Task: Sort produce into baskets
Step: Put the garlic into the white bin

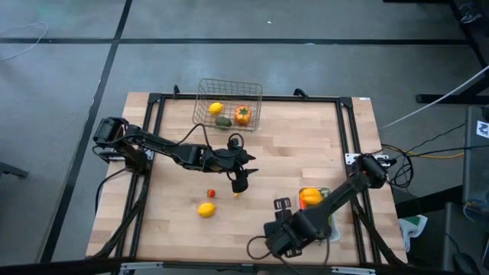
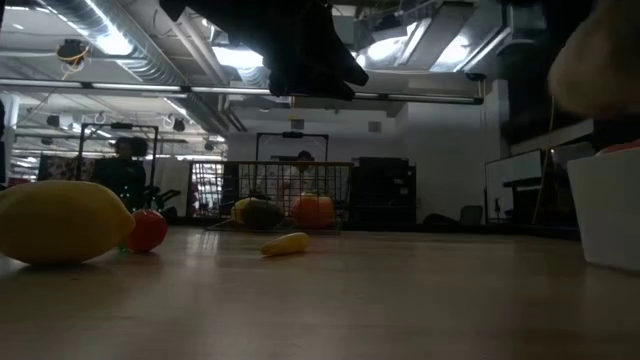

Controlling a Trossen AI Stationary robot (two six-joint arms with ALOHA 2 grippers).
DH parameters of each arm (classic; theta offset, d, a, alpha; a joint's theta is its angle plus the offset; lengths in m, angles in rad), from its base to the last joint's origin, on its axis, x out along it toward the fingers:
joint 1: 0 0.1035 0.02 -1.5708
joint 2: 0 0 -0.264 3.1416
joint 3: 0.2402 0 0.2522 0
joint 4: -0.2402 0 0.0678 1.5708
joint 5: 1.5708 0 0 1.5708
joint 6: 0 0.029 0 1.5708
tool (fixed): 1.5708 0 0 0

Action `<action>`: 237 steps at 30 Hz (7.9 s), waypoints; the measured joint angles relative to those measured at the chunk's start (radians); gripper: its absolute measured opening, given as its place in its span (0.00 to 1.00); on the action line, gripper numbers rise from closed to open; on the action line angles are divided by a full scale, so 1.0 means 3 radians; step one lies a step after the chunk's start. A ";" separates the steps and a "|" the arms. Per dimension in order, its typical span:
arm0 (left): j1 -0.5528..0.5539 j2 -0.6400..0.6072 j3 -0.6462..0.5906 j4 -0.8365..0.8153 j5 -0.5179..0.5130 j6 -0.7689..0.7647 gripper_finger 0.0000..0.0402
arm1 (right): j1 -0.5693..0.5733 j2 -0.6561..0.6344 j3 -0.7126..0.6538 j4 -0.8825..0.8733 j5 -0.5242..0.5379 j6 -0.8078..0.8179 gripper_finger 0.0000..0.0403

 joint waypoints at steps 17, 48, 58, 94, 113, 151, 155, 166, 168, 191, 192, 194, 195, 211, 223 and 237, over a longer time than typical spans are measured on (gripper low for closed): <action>0.0000 0.0000 0.0003 0.0003 -0.0001 0.0001 0.50 | 0.0350 -0.0290 0.0022 -0.1162 0.0393 0.0767 0.41; 0.0003 0.0000 0.0003 0.0001 0.0000 0.0032 0.50 | 0.0390 -0.1939 -0.2633 -0.0196 0.0036 0.2298 0.41; 0.0003 0.0000 0.0003 0.0002 0.0000 0.0029 0.50 | 0.0387 -0.1938 -0.2633 -0.0084 0.0035 0.2289 0.50; 0.0003 0.0000 0.0003 0.0002 -0.0001 0.0032 0.50 | 0.0387 -0.1934 -0.2633 0.0007 0.0034 0.2277 0.72; 0.0003 0.0001 0.0001 0.0003 -0.0001 0.0029 0.50 | 0.0387 -0.2117 -0.2438 -0.0703 -0.0316 0.2398 0.72; 0.0003 0.0001 0.0001 0.0004 -0.0001 -0.0097 0.50 | 0.1003 -0.2566 -0.3438 0.0599 -0.0690 0.1429 0.72; 0.0003 0.0001 0.0001 0.0004 -0.0001 -0.0098 0.50 | 0.1002 -0.2566 -0.3572 0.0869 -0.0690 0.1421 0.72; 0.0003 0.0001 0.0001 0.0002 -0.0001 -0.0094 0.50 | 0.1001 -0.2566 -0.3837 0.1050 -0.0690 0.1421 0.72; 0.0003 0.0001 0.0001 0.0003 -0.0001 -0.0094 0.50 | 0.1000 -0.2566 -0.3881 0.1085 -0.0690 0.1422 0.72; 0.0003 0.0001 0.0001 0.0001 -0.0001 -0.0090 0.50 | 0.0999 -0.2566 -0.3975 0.1643 -0.0628 0.1434 0.72; 0.0003 0.0001 0.0001 0.0001 -0.0001 -0.0090 0.50 | 0.1000 -0.2566 -0.3998 0.1639 -0.0629 0.1434 0.72; 0.0003 0.0001 0.0001 0.0001 -0.0001 -0.0090 0.50 | 0.1000 -0.2566 -0.4050 0.1624 -0.0633 0.1434 0.72; 0.0004 0.0001 0.0001 0.0000 -0.0001 -0.0090 0.50 | 0.1000 -0.2566 -0.4068 0.1624 -0.0635 0.1435 0.72; 0.0003 0.0001 0.0001 0.0000 -0.0001 -0.0086 0.50 | 0.0999 -0.2572 -0.4254 0.1626 -0.0751 0.1425 0.72; 0.0003 0.0001 0.0001 0.0001 -0.0001 -0.0086 0.50 | 0.0998 -0.2567 -0.4261 0.1447 -0.0949 0.1414 0.55; 0.0004 0.0001 0.0001 0.0001 -0.0001 -0.0087 0.50 | 0.0998 -0.2557 -0.4194 0.1306 -0.0989 0.1434 0.37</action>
